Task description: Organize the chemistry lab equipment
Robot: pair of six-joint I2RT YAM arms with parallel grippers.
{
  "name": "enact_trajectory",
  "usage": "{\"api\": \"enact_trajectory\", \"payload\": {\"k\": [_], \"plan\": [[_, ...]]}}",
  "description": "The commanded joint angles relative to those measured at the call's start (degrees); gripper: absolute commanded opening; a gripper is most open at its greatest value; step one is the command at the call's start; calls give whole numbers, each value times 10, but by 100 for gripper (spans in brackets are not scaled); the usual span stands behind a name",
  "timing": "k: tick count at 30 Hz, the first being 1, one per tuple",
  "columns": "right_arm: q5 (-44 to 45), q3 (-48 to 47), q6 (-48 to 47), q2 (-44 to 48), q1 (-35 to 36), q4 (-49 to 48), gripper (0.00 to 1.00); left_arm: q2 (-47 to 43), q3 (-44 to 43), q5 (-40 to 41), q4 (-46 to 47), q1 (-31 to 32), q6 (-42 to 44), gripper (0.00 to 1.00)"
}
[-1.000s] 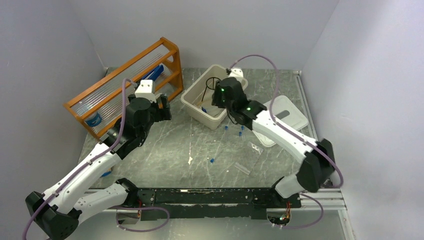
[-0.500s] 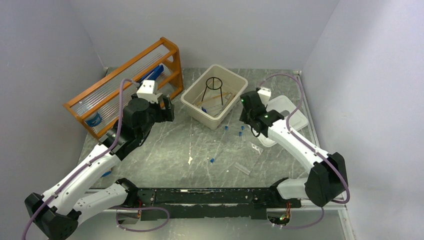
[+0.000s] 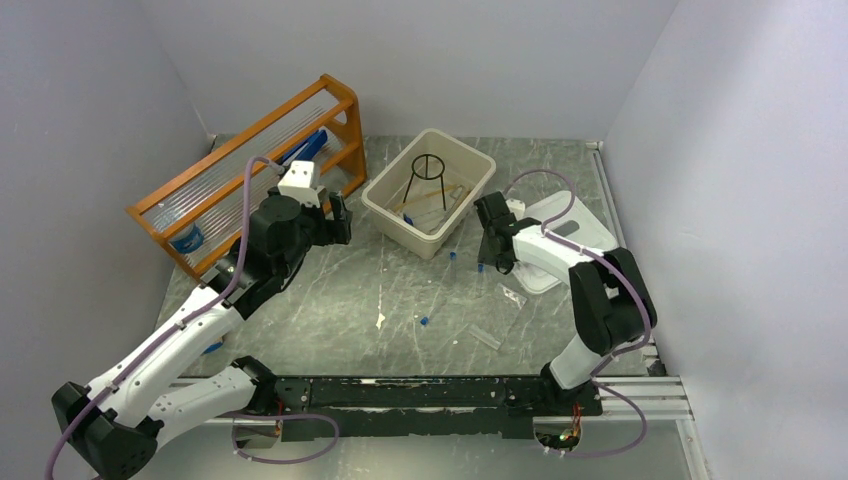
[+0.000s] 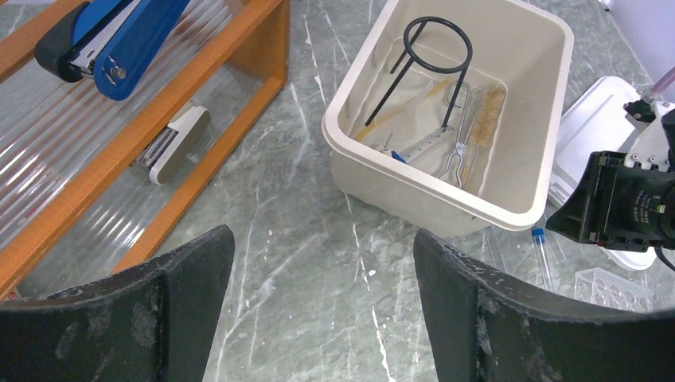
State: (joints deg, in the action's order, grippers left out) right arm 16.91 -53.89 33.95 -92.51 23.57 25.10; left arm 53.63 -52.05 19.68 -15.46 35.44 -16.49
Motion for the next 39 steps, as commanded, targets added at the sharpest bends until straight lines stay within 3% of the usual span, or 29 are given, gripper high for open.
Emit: {"api": "enact_trajectory", "payload": {"k": [1, 7, 19, 24, 27, 33, 39], "plan": [[-7, -7, -10, -10, -5, -20, 36, 1, 3, 2, 22, -3, 1, 87], [-6, -2, -14, -24, -5, -26, 28, 6, 0, 3, 18, -3, 1, 86], [-2, 4, -17, -55, -5, -48, 27, 10, 0, 3, 17, -3, -1, 86], [6, 18, -11, -56, -5, -64, 8, 10, 2, -5, 20, -3, -4, 86], [14, 37, -9, -19, -5, -89, 4, 12, 4, -21, 25, -3, -3, 87], [-3, 87, -20, 142, -5, -154, 2, 18, 18, -132, 72, -3, -6, 88], [-63, 97, -1, 263, -5, -151, 3, 51, 39, -308, 190, -1, -95, 93]]}}
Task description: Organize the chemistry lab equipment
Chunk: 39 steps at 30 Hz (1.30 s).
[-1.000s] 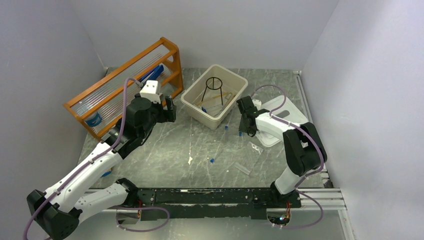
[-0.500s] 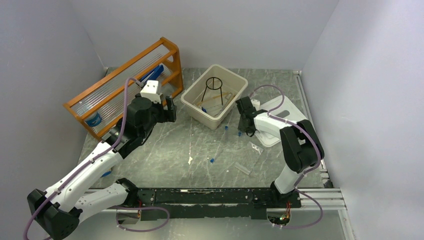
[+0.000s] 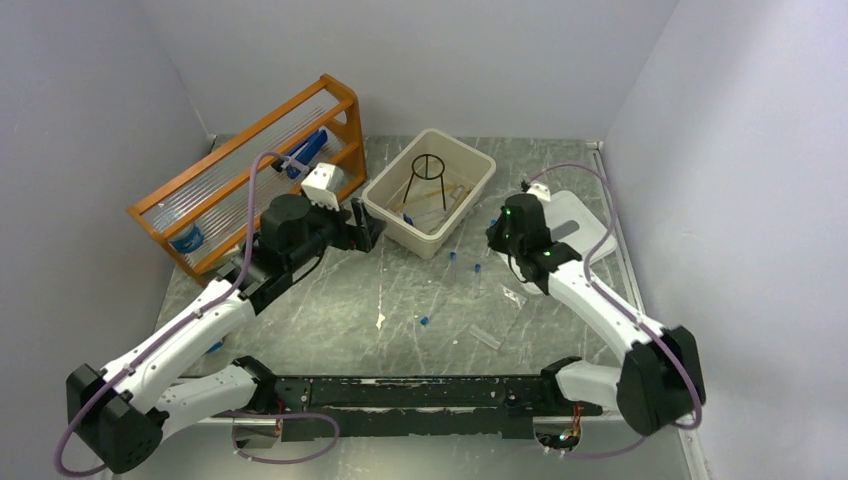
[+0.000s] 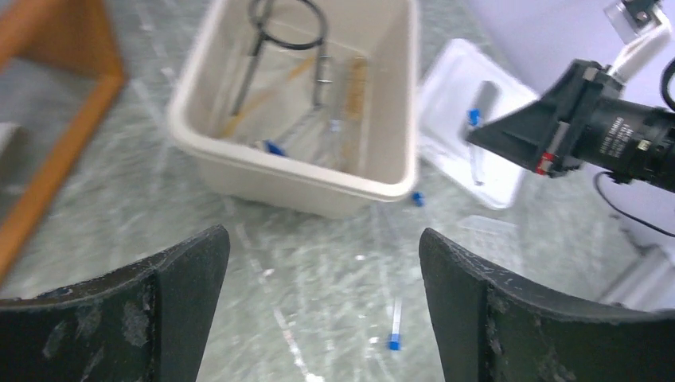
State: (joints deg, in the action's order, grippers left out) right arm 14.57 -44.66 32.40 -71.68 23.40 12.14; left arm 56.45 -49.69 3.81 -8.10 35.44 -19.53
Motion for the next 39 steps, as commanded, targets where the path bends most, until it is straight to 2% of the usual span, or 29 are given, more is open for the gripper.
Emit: {"api": "enact_trajectory", "payload": {"k": [1, 6, 10, 12, 18, 23, 25, 32, 36, 39], "plan": [[-56, 6, 24, 72, -3, -21, 3, 33, 19, -178, 143, 2, -84, 94], [-166, 24, 111, 144, -3, -72, 4, 104, -2, -250, 229, 45, -164, 95], [-260, 40, 190, 162, -2, -153, 4, 169, -42, -236, 238, 105, -178, 87], [-284, 45, 213, 164, -2, -178, 4, 194, -63, -223, 226, 112, -196, 82], [-321, 32, 223, 155, -2, -186, 4, 230, -61, -226, 295, 118, -254, 71], [-341, 26, 226, 148, -2, -194, 4, 244, -74, -212, 280, 120, -261, 59], [-344, 24, 226, 145, -2, -191, 5, 238, -65, -207, 303, 121, -265, 55], [-365, 20, 229, 135, -3, -185, 5, 245, -85, -214, 267, 121, -242, 33], [-370, 16, 231, 133, -3, -186, 5, 250, -88, -221, 247, 121, -228, 27], [-370, 15, 229, 132, -3, -184, 6, 254, -92, -231, 242, 121, -219, 27]]}}
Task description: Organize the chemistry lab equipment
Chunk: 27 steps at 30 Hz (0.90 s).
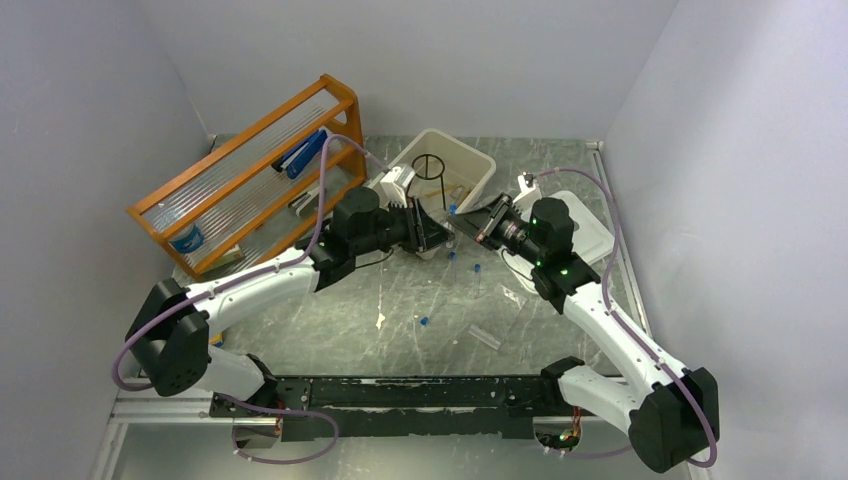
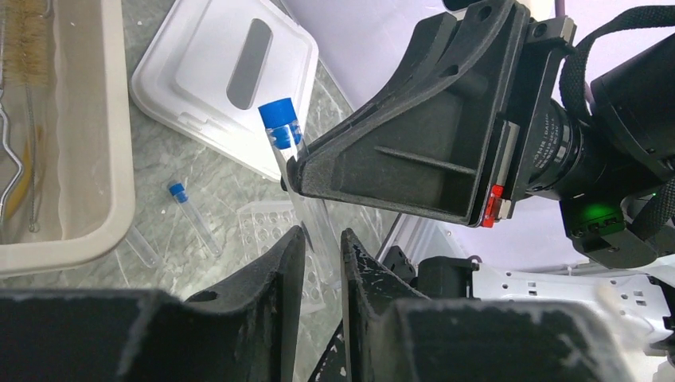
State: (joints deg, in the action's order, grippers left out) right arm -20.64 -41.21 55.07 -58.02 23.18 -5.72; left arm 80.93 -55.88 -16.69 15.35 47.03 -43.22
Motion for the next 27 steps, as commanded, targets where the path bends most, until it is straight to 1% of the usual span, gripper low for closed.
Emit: {"api": "enact_trajectory", "payload": {"k": [1, 2, 5, 7, 9, 11, 13, 14, 15, 16, 18, 19, 21, 23, 25, 27], "plan": [[-19, -17, 4, -4, 0, -7, 6, 12, -31, -29, 7, 5, 20, 27], [-21, -16, 5, -4, 0, -10, 6, 15, -34, -36, 7, 5, 21, 28], [-19, -13, 5, -4, -1, -12, 7, 23, -40, -49, 4, 5, 20, 40], [-19, -11, 6, -4, 0, -15, 7, 28, -41, -54, 6, 5, 18, 40], [-18, -10, 7, -3, -1, -17, 8, 29, -40, -53, 5, 5, 20, 37], [-17, -11, 7, -4, -1, -14, 8, 29, -43, -44, -3, 5, 30, 29], [-12, -14, 2, -3, -1, -5, 10, 24, -45, -32, -17, 5, 47, 20], [-9, -17, -1, -3, 0, 4, 14, 21, -47, -26, -23, 5, 59, 15], [-9, -21, -8, -3, -1, 13, 23, 18, -48, -21, -29, 5, 73, 9], [-12, -28, -20, -4, -1, 22, 33, 14, -50, -20, -36, 5, 91, 5], [-18, -53, -58, -10, -1, 61, 45, 9, -63, -45, -68, 5, 146, 5], [-21, -69, -87, -15, -1, 93, 49, 6, -72, -56, -98, 5, 193, 5], [-28, -104, -123, -31, -1, 166, 51, -5, -78, -71, -137, 5, 244, 5], [-22, -131, -134, -42, -1, 219, 51, -19, -70, -69, -152, 5, 276, 5], [-32, -140, -138, -46, -1, 241, 51, -33, -62, -77, -167, 5, 309, 5], [-65, -138, -140, -46, -3, 239, 48, -43, -54, -81, -180, 5, 333, 5]]}}
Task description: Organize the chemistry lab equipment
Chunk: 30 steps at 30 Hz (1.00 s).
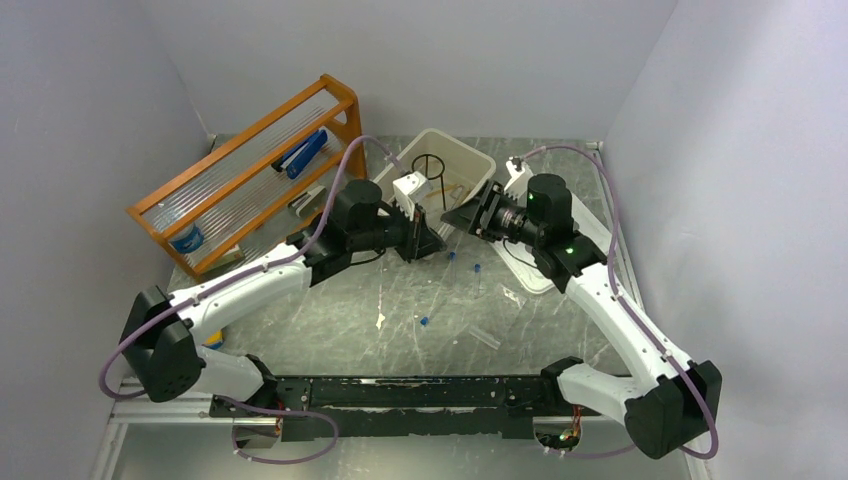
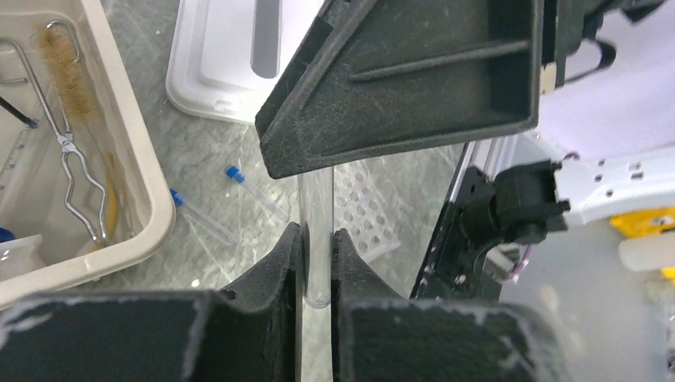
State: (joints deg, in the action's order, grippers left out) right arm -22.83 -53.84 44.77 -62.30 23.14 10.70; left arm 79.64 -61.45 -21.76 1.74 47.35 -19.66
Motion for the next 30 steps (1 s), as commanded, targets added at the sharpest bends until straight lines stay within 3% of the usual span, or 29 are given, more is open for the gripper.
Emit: {"api": "enact_trajectory", "payload": {"k": [1, 8, 11, 16, 21, 25, 30], "plan": [[-66, -9, -38, -4, -2, 70, 46, -34, 3, -27, -53, 2, 107, 5], [-149, -13, -52, -19, -3, 66, 24, -46, -5, -17, -84, 2, 144, 5], [-169, -15, -47, -19, -4, 63, 22, -47, -11, 19, -106, 2, 147, 5], [-189, -20, -58, -23, -4, 67, 16, -49, -11, 9, -107, 2, 143, 5], [-183, -37, -80, -27, -4, 91, 17, -50, -14, 18, -107, 2, 134, 8], [-196, -46, -95, -35, -4, 105, 36, -46, -19, 14, -109, 2, 135, 7], [-194, -52, -110, -36, -4, 117, 30, -42, -19, 18, -115, 2, 136, 6]]}}
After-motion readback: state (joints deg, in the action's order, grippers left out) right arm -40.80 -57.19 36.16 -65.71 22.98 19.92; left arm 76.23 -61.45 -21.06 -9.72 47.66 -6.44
